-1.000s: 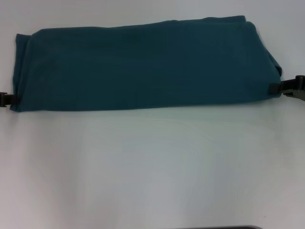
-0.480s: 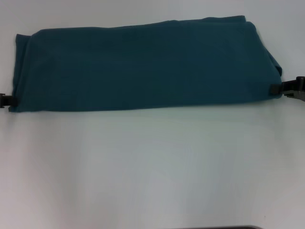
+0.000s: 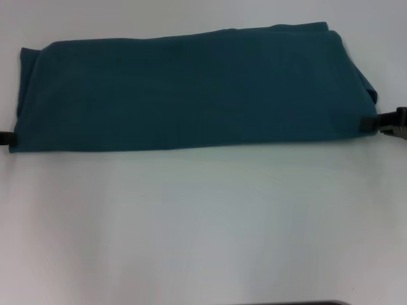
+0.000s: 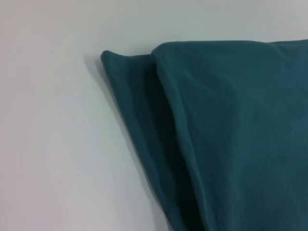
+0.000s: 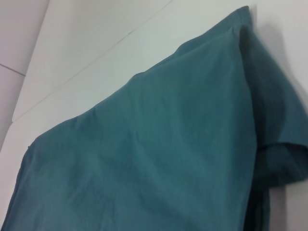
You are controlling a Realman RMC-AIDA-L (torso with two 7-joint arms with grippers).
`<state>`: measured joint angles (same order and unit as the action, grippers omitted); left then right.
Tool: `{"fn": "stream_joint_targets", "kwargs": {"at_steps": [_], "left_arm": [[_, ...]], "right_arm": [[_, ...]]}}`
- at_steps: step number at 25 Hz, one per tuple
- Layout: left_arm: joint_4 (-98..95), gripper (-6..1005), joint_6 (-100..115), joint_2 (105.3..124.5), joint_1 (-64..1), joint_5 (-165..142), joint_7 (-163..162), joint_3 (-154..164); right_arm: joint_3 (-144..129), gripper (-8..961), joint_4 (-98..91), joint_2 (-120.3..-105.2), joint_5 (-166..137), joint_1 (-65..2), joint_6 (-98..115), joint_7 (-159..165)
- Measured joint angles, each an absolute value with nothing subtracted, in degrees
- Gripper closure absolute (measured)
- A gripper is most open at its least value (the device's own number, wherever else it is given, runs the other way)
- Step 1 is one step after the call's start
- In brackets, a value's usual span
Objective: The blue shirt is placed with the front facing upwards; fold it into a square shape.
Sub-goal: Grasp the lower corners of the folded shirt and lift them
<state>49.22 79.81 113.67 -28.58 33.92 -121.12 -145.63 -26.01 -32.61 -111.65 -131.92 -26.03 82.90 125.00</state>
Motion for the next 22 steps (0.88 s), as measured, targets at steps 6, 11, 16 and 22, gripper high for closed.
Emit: {"fn": "stream_joint_targets", "kwargs": {"at_steps": [6,11,16,22], "left_arm": [[49.3,999,82.1,113.09,-28.6,34.0,-120.3,-145.7],[50.2,998,86.6,112.80,-27.9,34.3,-118.3,-145.8],[52.4,998,91.3,112.89,-25.9,34.4,-116.7,-147.3],[54.3,999,97.9,113.39,-23.2,34.5,-113.1,-152.5]], "right_arm": [[-26.0,891,-32.6,-111.80,-132.0,-24.3,85.4,123.9],[-26.0,890,-32.6,-111.97,-132.0,-22.3,87.9,122.7],[-26.0,890,-32.6,-112.06,-132.0,-19.8,91.4,121.2],[-25.0,889,-32.6,-112.06,-131.9,-17.1,95.9,118.6]]}}
